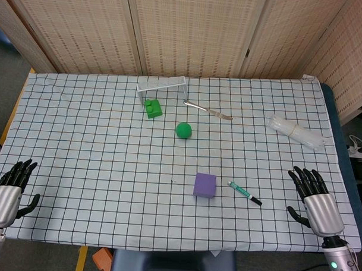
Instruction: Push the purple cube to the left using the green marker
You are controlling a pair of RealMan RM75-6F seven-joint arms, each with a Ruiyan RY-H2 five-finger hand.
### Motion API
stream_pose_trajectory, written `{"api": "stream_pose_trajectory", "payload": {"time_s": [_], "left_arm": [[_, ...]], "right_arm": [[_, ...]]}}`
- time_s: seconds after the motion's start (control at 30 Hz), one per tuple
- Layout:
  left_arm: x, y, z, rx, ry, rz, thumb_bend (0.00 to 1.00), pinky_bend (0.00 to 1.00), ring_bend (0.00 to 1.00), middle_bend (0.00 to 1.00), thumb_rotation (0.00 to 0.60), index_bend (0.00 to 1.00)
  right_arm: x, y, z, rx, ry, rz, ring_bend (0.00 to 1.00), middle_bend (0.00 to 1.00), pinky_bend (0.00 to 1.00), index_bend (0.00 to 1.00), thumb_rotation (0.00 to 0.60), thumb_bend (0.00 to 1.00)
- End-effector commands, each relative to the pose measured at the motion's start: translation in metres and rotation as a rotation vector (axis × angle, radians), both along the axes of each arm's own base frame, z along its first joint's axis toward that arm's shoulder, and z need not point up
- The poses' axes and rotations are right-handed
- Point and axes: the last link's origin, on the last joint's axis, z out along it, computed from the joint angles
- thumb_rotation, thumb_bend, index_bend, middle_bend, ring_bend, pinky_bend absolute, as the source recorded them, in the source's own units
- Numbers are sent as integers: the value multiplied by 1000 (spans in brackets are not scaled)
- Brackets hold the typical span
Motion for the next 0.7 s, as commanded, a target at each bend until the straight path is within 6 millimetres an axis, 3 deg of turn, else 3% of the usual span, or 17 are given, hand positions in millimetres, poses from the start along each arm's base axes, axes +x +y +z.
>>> {"api": "stream_pose_trajectory", "payload": {"time_s": [0.03, 0.27, 0.53, 0.7], "left_arm": [[1, 0, -1, 0, 0, -4, 391, 187, 0, 0, 600, 0], [1, -1, -4, -21, -1, 2, 393, 187, 0, 0, 600, 0], [3, -5, 4, -25, -47, -21, 394, 187, 0, 0, 600, 0], [2, -3, 5, -52, -73, -27, 396, 187, 0, 0, 600, 0]], "right_arm": [[-2, 0, 0, -3, 5, -7, 0, 0, 0, 0, 600, 144], [-2, -2, -7, -16, -38, -43, 0, 8, 0, 3, 600, 144], [17, -8, -39, -23, -98, -113, 19, 258, 0, 279, 600, 144], [39, -23, -58, 25, -61, -127, 44, 286, 0, 314, 600, 144]]}}
